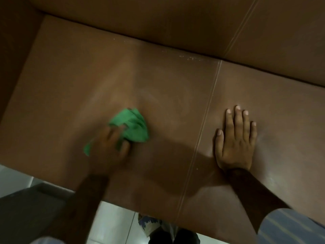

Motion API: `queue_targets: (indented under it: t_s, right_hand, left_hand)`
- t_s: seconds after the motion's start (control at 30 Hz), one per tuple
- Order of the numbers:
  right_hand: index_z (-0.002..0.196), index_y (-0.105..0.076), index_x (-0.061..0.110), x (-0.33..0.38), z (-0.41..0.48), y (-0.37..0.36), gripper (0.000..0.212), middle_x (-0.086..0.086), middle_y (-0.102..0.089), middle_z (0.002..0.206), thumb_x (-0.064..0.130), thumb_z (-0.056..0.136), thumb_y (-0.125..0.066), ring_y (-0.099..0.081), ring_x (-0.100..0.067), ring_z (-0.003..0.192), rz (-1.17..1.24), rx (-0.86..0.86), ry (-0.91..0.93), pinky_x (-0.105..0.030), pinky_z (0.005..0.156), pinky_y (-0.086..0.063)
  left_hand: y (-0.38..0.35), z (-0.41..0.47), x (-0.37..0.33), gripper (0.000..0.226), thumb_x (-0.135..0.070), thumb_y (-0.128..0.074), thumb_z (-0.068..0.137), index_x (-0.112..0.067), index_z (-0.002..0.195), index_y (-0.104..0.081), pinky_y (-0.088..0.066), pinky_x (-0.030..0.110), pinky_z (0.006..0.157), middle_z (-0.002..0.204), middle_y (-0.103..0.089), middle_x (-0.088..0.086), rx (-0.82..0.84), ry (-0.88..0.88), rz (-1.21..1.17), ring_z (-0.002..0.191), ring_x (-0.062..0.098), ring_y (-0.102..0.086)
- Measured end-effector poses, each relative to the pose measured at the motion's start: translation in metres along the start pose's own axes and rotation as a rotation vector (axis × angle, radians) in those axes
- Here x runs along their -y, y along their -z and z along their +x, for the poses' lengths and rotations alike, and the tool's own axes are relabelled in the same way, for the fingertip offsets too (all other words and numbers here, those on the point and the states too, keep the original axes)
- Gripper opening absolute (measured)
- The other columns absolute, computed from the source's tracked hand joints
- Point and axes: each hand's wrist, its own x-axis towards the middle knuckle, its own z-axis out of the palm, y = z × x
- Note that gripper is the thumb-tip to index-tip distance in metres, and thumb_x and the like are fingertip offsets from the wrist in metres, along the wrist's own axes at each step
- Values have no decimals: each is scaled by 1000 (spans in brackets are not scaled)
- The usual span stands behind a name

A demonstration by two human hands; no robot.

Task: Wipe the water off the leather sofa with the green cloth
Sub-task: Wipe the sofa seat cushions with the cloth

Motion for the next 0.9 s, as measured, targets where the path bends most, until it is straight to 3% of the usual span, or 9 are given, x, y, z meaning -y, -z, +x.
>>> queue_targets:
  t_s: [0.1, 0.27, 0.47, 0.63, 0.73, 0.8, 0.9]
  right_hand:
    - [169, -23, 17, 1, 2, -2, 68, -9, -20, 177, 42, 106, -28, -18, -30, 165, 8, -3, 6, -53, 133, -15]
    - [169, -21, 19, -3, 0, -8, 68, -8, -19, 178, 43, 106, -29, -18, -29, 165, 1, -23, 9, -52, 133, -15]
    - [169, -22, 19, -3, -2, -12, 69, -8, -20, 178, 43, 105, -29, -17, -28, 166, 13, -24, -5, -52, 133, -14]
    - [169, -22, 19, -6, 1, -11, 69, -7, -19, 178, 43, 106, -28, -16, -28, 166, 2, -25, 2, -52, 133, -15]
    - [170, -20, 19, -6, 2, -11, 68, -7, -19, 178, 43, 106, -27, -16, -27, 165, -13, -25, -3, -52, 133, -14]
    - [170, -20, 20, -5, 1, -11, 68, -7, -19, 178, 43, 106, -27, -17, -28, 166, -15, -27, -1, -51, 133, -14]
    - [170, -20, 20, -3, -1, -10, 68, -7, -18, 178, 43, 106, -28, -16, -28, 166, -4, -19, 2, -52, 133, -14]
  left_hand:
    - [9, 82, 26, 45, -24, -48, 90, -2, 129, -57, -44, 48, 94, 122, -56, 35, -191, 335, 3, 109, 47, -55]
    - [-4, 215, -16, 51, -39, -43, 93, -6, 131, -53, -40, 41, 102, 133, -57, 22, -249, 476, -13, 123, 37, -53]
    - [-50, 206, -160, 46, -38, -53, 89, -10, 126, -60, -42, 34, 96, 124, -65, 13, -119, 212, -186, 117, 29, -57]
    - [-59, 195, -186, 42, -31, -58, 88, -11, 124, -62, -44, 32, 93, 128, -62, 11, -8, -60, -220, 116, 27, -57]
    - [-59, 196, -201, 43, -26, -61, 87, -12, 128, -62, -43, 32, 99, 137, -57, 13, 169, -378, -249, 122, 30, -54]
    - [-61, 197, -215, 43, -25, -60, 87, -16, 129, -63, -45, 34, 97, 132, -58, 12, 269, -558, -246, 118, 28, -56]
    - [-62, 199, -210, 44, -27, -56, 88, -21, 131, -61, -46, 33, 94, 126, -59, 9, 232, -568, -195, 115, 25, -56]
